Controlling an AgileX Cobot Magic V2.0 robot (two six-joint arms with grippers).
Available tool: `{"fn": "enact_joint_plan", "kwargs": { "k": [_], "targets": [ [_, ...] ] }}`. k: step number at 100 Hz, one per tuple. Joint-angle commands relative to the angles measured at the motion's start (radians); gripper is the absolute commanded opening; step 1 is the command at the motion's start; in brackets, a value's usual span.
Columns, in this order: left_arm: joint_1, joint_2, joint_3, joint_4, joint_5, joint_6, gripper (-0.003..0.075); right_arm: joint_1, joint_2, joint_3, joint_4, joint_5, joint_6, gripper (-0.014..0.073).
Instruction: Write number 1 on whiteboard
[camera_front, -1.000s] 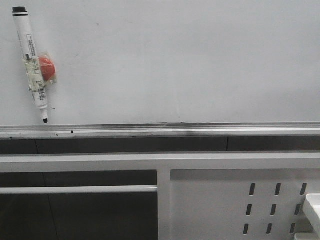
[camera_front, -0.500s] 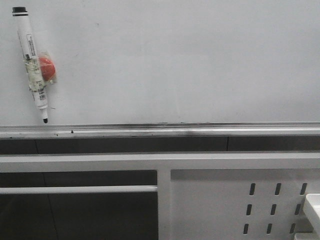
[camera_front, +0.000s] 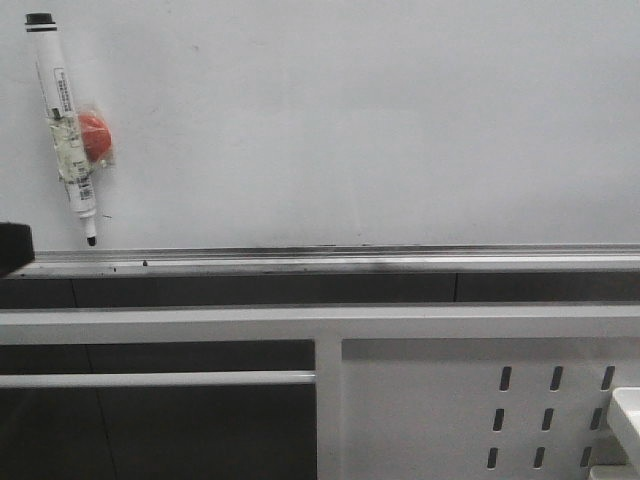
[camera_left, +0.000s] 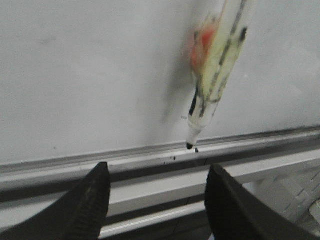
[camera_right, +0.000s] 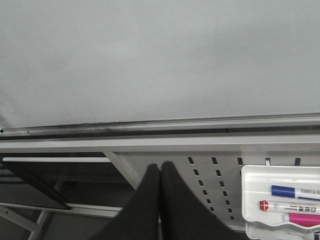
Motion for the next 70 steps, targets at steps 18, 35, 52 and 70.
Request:
{"fn": "enact_joint_plan", "kwargs": {
  "k": [18,35,52,70],
  "targets": [
    [-0.009,0.050,-0.037,0.022,-0.231,-0.040,0.0376,-0.002,0.021,-0.031,0.027,-0.055,-0.010,-0.0069],
    [-0.009,0.050,-0.076,0.073,-0.231,-0.040,0.0376,-0.002,0.021,-0.031,0.027,-0.065,-0.010,-0.0069],
    [-0.009,0.050,-0.115,0.046,-0.231,-0.040,0.0376,-0.002,0.021,-0.031,0.027,-0.070,-0.010,-0.0069],
    [-0.009,0.050,-0.134,0.082,-0.231,-0.040,0.0376,-0.002,0.021,-0.031,0.027,-0.070,-0.010,-0.0069]
  ]
}}
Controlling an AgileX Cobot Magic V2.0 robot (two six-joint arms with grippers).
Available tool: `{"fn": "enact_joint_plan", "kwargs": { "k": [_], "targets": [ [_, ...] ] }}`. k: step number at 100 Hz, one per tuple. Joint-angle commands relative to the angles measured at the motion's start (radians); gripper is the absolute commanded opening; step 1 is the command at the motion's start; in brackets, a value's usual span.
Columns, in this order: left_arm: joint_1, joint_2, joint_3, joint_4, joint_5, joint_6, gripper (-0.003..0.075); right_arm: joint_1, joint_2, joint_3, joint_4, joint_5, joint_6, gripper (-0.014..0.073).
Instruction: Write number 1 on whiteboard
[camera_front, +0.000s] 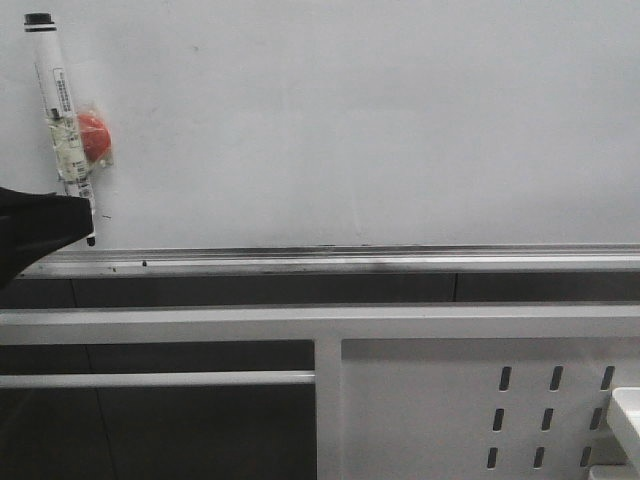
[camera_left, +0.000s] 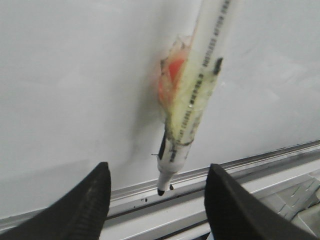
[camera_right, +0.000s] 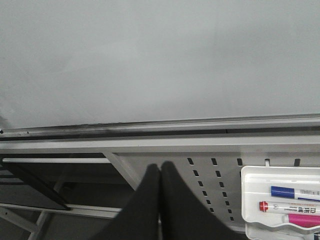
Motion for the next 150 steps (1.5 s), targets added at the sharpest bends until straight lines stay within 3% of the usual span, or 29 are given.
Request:
{"fn": "enact_joint_plan", "kwargs": {
  "k": [1,128,150],
  "targets": [
    [-0.009,-0.014,-0.025,0.003,-0.223,-0.008,0.0376,-0.002,0.021,-0.031,0.027,-0.070,-0.010,-0.0069],
    [-0.009,0.060,-0.108,0.029,-0.223,-0.050,0.0365,-0.002,0.021,-0.031,0.027,-0.090,-0.010,-0.0069],
    [-0.009,0.060,-0.108,-0.023,-0.225,-0.050,0.0365,-0.002,0.021,-0.031,0.027,-0.094,-0.010,-0.0069]
  ]
}}
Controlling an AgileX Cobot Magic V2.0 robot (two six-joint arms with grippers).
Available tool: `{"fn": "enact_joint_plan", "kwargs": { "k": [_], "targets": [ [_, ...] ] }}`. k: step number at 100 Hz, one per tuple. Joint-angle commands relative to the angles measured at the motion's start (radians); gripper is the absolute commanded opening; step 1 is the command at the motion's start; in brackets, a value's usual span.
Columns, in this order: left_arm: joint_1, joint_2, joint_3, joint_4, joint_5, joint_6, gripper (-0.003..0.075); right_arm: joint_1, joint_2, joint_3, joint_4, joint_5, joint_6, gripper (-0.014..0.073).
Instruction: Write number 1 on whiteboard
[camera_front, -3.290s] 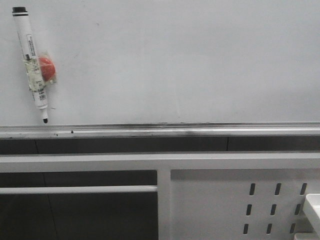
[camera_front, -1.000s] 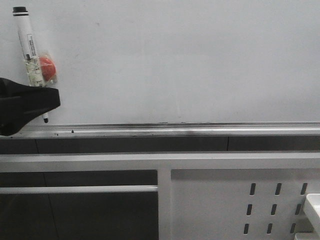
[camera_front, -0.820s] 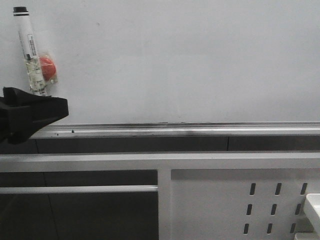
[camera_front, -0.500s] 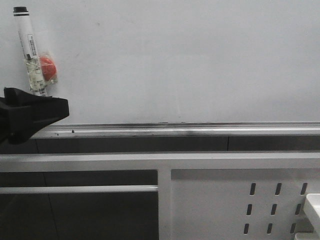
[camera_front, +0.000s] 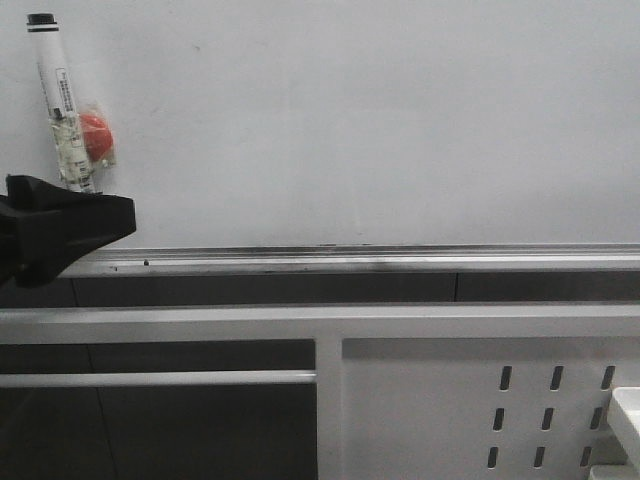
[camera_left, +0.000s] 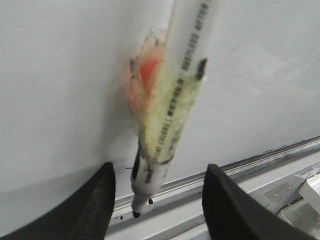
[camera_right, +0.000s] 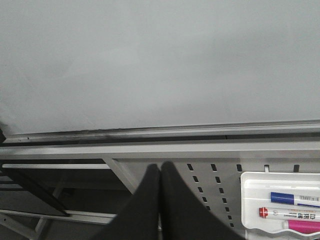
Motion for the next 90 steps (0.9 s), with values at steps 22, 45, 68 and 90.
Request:
{"fn": "enact_joint_plan", "kwargs": {
  "k": [22,45,68,90],
  "targets": [
    [-0.003,-0.043,-0.028,-0.085,-0.227,-0.010,0.0365,-0.002,0.021,-0.031,0.027,-0.073,-0.010,-0.0069],
    [-0.003,-0.054,-0.028,-0.104,-0.227,-0.010,0.0079,-0.002,0.021,-0.031,0.027,-0.087,-0.010,-0.0069],
    [-0.003,-0.054,-0.028,-0.102,-0.227,-0.010,-0.0020,-0.002,0.021,-0.031,0.027,-0.048,-0.028,-0.0069],
    [-0.003,-0.058,-0.028,0.043,-0.227,-0.010,-0.0020,0.059,0.021,-0.033,0.111,-0.004,-0.122,-0.0069]
  ]
}}
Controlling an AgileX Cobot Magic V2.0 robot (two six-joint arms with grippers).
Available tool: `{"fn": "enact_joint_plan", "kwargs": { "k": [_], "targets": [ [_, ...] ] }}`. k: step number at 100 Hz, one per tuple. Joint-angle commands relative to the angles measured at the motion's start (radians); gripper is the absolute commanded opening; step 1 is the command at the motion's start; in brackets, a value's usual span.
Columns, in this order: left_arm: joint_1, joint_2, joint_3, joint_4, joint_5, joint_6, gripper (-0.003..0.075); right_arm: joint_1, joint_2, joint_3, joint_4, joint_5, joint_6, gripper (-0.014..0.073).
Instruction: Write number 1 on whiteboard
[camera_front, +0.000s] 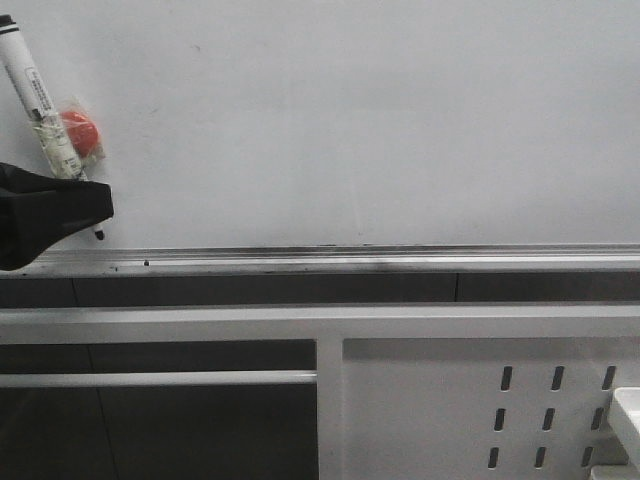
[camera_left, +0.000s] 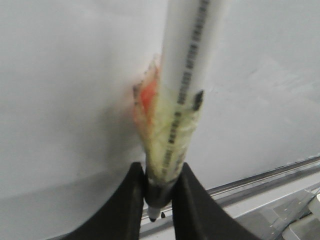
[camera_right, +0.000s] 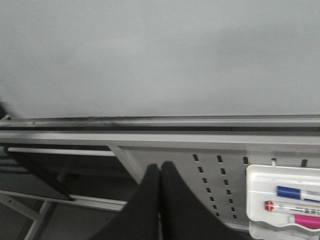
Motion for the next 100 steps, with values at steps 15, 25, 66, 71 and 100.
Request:
{"fn": "enact_joint_plan", "kwargs": {
  "k": [15,25,66,71,100],
  "targets": [
    [0.000,-0.065,-0.023,0.219,-0.236,-0.004,-0.0020,0.157,0.021,-0.033,0.087,-0.032,-0.149,-0.0069],
    [0.000,-0.115,-0.023,0.327,-0.213,-0.004,-0.0020,0.249,0.021,-0.033,0.087,-0.065,-0.161,-0.0069],
    [-0.116,-0.472,-0.238,1.011,0.515,-0.466,-0.0020,0.477,0.211,-0.059,0.083,-0.127,-0.465,-0.0069],
    [-0.155,-0.498,-0.267,1.141,0.594,-0.575,-0.0020,0.485,0.251,-0.080,0.083,-0.143,-0.487,-0.0069],
    [-0.406,-0.512,-0.295,1.253,0.995,-0.735,-0.0020,0.529,0.489,-0.246,0.085,-0.159,-0.547,-0.0067]
  ]
}}
